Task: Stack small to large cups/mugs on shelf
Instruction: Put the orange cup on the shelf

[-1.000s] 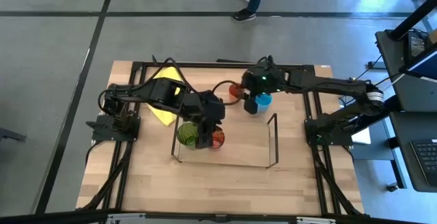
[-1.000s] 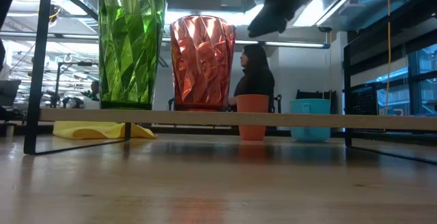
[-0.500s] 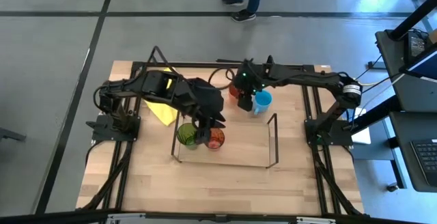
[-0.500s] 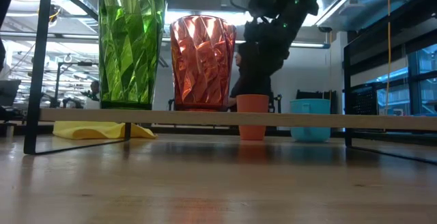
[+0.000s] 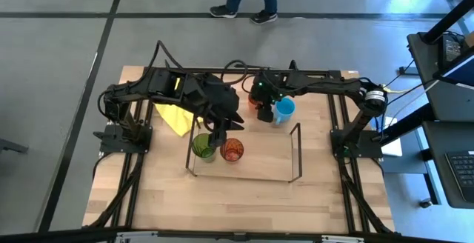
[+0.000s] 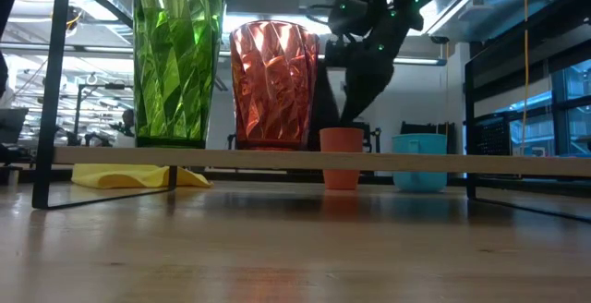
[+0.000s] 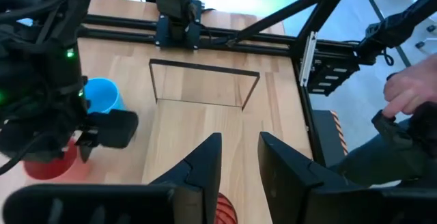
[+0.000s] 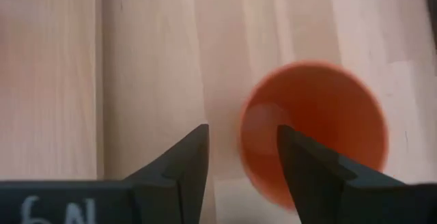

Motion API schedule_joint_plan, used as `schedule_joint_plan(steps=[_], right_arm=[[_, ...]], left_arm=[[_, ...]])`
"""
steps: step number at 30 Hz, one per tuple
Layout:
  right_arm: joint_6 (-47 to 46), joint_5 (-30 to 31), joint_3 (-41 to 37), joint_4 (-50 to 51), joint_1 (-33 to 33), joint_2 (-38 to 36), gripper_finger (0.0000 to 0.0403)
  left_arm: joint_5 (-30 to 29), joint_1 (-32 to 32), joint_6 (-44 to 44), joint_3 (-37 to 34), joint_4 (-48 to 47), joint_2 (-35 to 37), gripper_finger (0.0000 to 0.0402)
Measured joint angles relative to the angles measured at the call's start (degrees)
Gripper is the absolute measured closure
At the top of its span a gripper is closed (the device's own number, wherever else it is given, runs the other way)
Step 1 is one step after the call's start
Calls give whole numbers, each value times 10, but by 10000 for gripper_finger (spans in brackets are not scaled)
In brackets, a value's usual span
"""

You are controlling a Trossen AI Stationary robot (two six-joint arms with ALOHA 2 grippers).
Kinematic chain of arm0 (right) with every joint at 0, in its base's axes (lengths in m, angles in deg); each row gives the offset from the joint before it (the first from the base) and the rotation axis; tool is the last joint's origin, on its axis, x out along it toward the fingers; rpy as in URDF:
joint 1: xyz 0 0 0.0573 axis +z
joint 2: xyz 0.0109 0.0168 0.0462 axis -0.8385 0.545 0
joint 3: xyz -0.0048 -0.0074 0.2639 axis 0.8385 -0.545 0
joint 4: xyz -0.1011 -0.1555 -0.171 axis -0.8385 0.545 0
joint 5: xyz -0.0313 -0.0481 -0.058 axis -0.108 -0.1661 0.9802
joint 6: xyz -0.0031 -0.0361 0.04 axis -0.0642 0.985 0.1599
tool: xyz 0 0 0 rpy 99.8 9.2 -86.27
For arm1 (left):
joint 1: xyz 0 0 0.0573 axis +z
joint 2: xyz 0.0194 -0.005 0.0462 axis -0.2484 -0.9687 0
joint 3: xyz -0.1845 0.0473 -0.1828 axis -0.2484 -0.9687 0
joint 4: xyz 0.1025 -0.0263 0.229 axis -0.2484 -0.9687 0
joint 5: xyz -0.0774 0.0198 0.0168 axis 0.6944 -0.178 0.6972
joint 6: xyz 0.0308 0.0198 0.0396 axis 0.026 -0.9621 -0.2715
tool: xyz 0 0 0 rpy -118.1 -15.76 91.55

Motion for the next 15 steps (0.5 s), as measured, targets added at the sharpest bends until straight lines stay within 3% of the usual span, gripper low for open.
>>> schedule_joint_plan(steps=[15], right_arm=[[-2, -1, -1, -5, -3, 42, 233]], left_arm=[[-18, 0, -4, 0, -3, 0, 310]])
